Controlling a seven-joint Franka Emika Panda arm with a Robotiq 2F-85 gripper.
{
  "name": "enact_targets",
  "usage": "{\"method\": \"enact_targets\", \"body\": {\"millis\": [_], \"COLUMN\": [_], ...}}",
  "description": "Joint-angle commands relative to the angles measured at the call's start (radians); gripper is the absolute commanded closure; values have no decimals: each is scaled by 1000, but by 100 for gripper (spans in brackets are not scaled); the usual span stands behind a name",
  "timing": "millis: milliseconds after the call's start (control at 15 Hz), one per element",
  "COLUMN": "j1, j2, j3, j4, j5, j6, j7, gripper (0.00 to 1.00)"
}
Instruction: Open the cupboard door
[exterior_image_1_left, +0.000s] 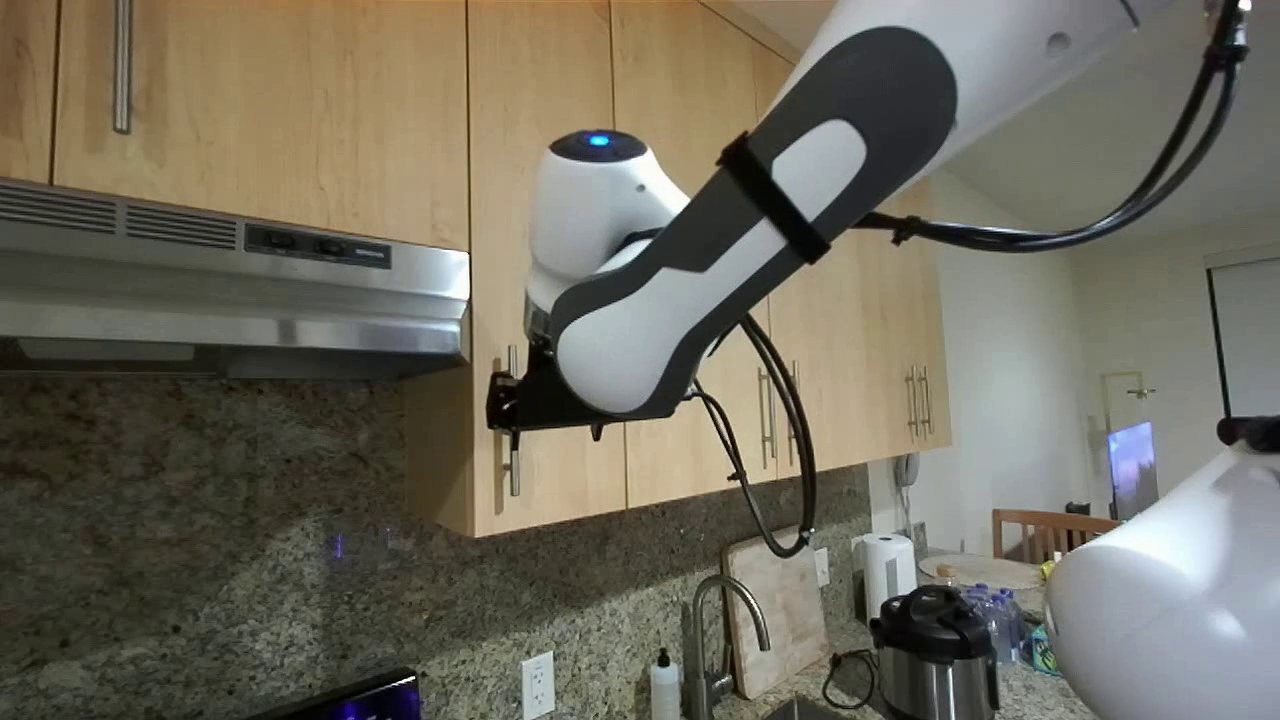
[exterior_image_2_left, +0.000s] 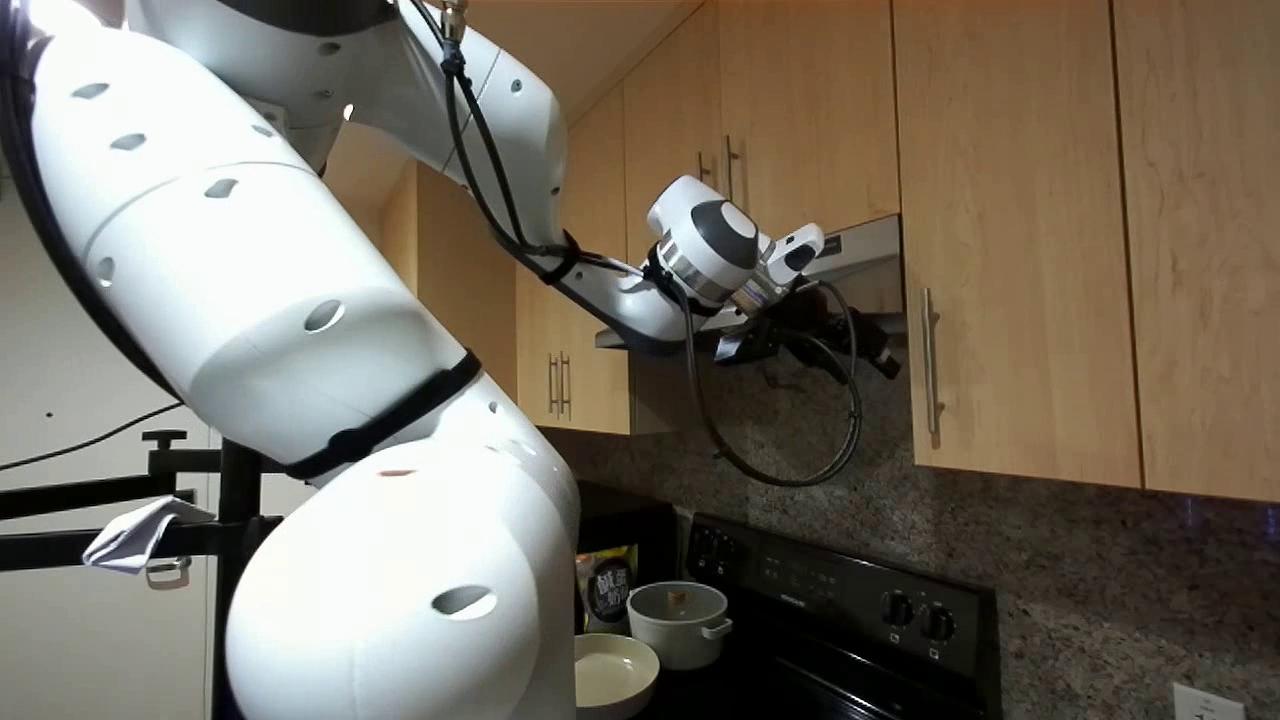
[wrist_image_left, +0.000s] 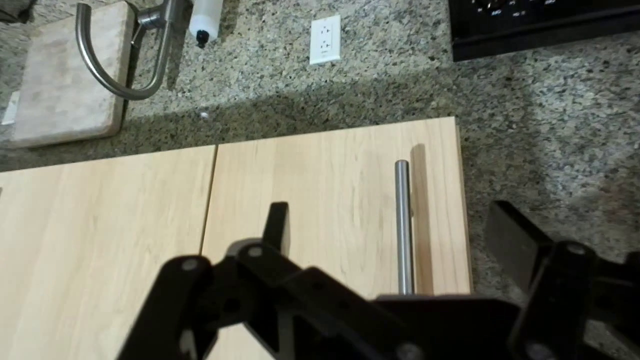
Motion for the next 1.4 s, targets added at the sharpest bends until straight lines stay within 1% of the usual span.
{"method": "enact_targets", "body": {"millis": [0,67,200,400,467,733,1000,1200,1333], "j1": [-1,11,26,31,10,-77,-132,-136,-106], "j2": [101,50,90,114,126,158,225,308,384], "j3": [25,2,-3,-7,13,78,115,110,90], "j4": [127,67,111,122,131,164,231,293,332], "j5": [-13,-48,-57,-60,-81,-248,-408,-522,-598], "j6": [-161,-97,-147,-151,-167,-172,-199,-242,-282], "j7": [40,45,51,53,74,199,279,325,356], "gripper": [0,0,0,0,0,0,0,0,0]}}
